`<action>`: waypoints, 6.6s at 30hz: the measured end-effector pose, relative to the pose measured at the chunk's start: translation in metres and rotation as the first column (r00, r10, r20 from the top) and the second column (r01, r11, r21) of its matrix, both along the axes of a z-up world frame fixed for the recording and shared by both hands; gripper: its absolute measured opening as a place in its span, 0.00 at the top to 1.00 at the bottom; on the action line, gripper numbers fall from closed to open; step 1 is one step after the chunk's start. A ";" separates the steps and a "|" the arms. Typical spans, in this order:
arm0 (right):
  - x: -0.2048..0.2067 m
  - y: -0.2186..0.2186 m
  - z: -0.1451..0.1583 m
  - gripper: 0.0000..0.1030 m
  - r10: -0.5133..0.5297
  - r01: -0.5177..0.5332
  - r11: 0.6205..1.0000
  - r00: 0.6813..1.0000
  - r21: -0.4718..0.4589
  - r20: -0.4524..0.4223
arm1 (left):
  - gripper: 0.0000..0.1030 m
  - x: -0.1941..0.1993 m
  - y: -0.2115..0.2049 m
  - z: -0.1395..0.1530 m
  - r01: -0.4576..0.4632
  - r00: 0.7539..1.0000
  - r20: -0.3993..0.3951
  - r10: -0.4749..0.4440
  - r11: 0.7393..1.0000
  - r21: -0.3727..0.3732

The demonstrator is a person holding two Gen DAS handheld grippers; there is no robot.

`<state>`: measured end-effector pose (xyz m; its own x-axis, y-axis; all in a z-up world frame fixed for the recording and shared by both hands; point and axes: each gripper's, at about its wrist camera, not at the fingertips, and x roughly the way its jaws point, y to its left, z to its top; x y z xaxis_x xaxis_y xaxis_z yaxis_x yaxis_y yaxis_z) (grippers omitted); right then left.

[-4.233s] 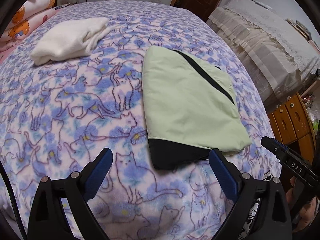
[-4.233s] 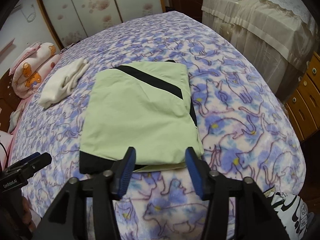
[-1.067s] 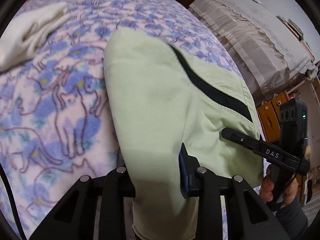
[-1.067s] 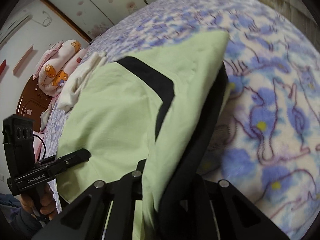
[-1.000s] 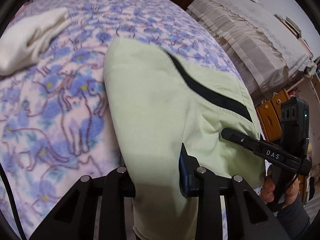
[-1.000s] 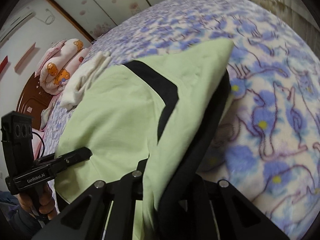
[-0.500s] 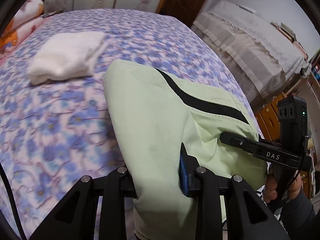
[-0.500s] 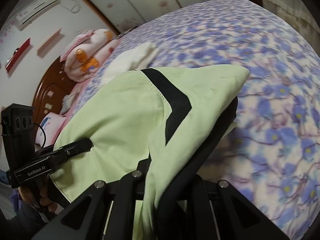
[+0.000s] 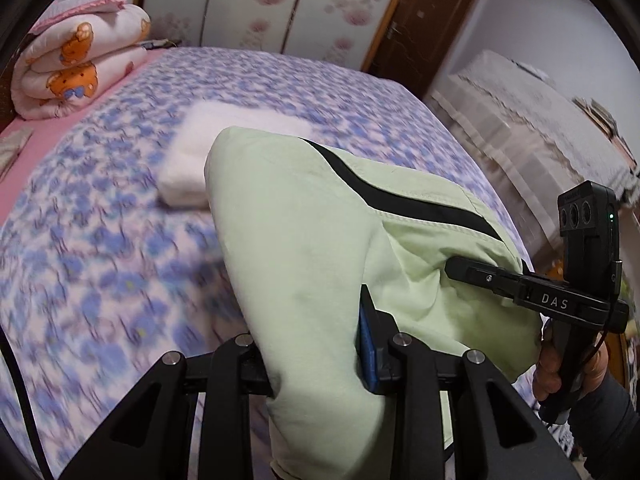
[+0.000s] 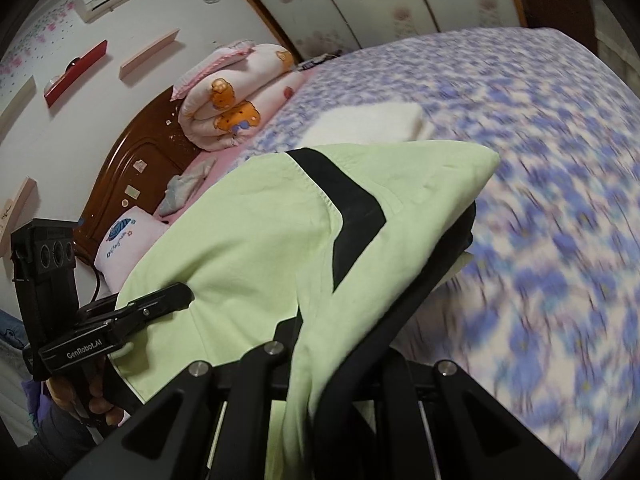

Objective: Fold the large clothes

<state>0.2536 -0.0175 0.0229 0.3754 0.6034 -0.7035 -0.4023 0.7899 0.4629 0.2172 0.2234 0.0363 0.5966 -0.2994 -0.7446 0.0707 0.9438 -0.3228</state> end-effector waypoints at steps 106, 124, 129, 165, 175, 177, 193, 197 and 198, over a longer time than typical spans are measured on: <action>0.245 0.073 -0.112 0.94 -0.219 0.217 0.961 0.976 -0.174 0.007 | 0.78 0.302 0.114 -0.112 -0.139 0.988 -0.024 0.154 0.938 0.318; 0.176 0.037 -0.070 0.89 -0.182 0.185 0.962 0.983 -0.203 0.034 | 0.01 0.230 0.046 -0.085 -0.188 0.978 -0.042 0.203 0.954 0.233; 0.151 0.021 -0.063 0.75 -0.174 0.178 0.961 0.984 -0.210 0.037 | 0.01 0.203 0.011 -0.080 -0.145 0.986 -0.056 0.159 0.968 0.203; -0.230 -0.096 0.008 0.58 -0.318 0.333 0.891 0.943 -0.310 0.099 | 0.01 -0.201 -0.162 0.009 -0.160 0.987 0.023 0.158 0.968 0.192; -0.239 -0.100 0.008 0.58 -0.339 0.364 0.881 0.931 -0.303 0.133 | 0.01 -0.198 -0.170 -0.005 -0.150 0.988 0.001 0.152 0.973 0.175; -0.238 -0.100 0.009 0.58 -0.343 0.371 0.876 0.929 -0.308 0.141 | 0.01 -0.197 -0.173 -0.007 -0.150 0.988 -0.001 0.152 0.973 0.178; -0.227 -0.106 0.011 0.58 -0.359 0.388 0.862 0.921 -0.325 0.150 | 0.01 -0.190 -0.176 -0.013 -0.151 0.988 -0.009 0.155 0.972 0.181; -0.223 -0.109 0.007 0.58 -0.367 0.393 0.860 0.920 -0.326 0.139 | 0.01 -0.186 -0.179 -0.013 -0.152 0.988 -0.005 0.155 0.971 0.185; -0.221 -0.111 0.007 0.58 -0.371 0.395 0.860 0.919 -0.324 0.137 | 0.01 -0.185 -0.179 -0.013 -0.150 0.988 -0.004 0.154 0.971 0.188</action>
<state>0.0323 -0.1283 0.0295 0.5816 0.1321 -0.8027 -0.0564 0.9909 0.1222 0.0317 0.0440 0.0229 0.6101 -0.0609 -0.7900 -0.0827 0.9867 -0.1399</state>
